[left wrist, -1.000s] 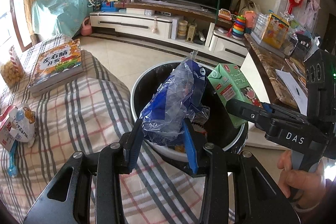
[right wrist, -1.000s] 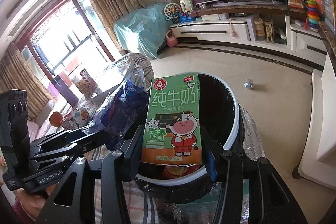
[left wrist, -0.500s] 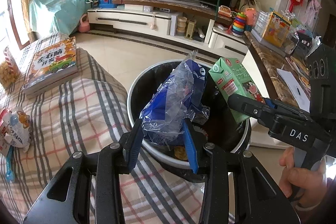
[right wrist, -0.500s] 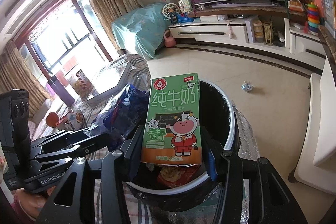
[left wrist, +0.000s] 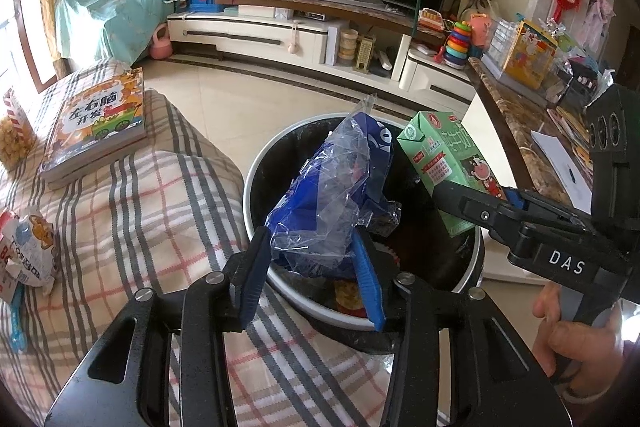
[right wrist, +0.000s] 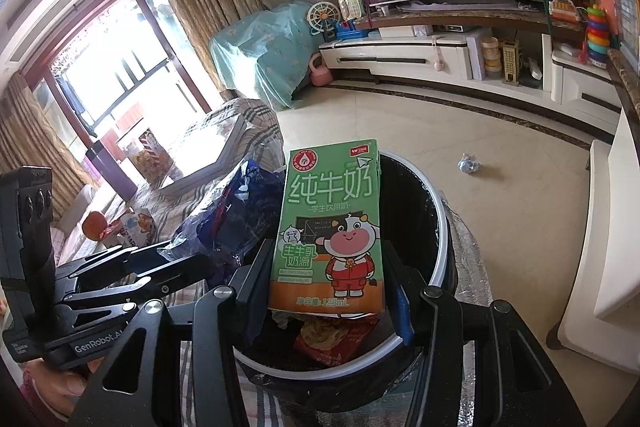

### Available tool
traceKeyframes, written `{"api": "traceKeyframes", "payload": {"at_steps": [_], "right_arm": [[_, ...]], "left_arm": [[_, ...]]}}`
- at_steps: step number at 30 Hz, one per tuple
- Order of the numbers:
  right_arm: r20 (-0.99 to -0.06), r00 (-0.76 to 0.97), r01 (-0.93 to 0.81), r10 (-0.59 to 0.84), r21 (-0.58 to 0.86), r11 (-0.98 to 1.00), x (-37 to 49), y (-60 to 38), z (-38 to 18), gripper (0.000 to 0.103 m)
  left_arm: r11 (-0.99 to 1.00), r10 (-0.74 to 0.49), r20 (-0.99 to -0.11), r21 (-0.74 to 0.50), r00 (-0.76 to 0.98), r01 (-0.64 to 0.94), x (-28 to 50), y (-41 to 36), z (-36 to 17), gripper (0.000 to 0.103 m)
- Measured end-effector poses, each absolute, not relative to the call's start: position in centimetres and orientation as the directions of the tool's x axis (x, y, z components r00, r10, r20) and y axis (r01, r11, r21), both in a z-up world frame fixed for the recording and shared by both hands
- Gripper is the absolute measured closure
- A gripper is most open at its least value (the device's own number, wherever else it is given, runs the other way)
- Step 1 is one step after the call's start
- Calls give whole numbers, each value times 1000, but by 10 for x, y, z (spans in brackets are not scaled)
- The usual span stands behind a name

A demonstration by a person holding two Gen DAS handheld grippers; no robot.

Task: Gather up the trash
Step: 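Open both grippers to drop bag and carton into the bin, then move both open grippers back toward the red box and white snack bag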

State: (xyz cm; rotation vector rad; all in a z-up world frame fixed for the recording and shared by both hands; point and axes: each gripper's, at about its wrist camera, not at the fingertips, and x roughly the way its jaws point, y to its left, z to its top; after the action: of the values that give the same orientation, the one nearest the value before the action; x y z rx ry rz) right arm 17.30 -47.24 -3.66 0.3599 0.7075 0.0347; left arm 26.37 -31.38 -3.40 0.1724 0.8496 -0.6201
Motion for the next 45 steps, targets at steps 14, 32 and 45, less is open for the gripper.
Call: {"api": "traceKeyframes", "payload": {"at_steps": [14,32,45], "right_arm": [[-612,782,136,118,353,926,164,-481,-30,29],[-571,780,0,258,412,911,145,-391,-31,7],[-600,720,-97,348,410,907,161,-317,-45,7]], "left_arm": [[831,-452,-721,-126,525,542,254,-287,-30,24],[933,-330,-712,-146,619,329,208,-146,-48,24],[972,-235,-719,-170,654,162,206,-58,-60,24]]}}
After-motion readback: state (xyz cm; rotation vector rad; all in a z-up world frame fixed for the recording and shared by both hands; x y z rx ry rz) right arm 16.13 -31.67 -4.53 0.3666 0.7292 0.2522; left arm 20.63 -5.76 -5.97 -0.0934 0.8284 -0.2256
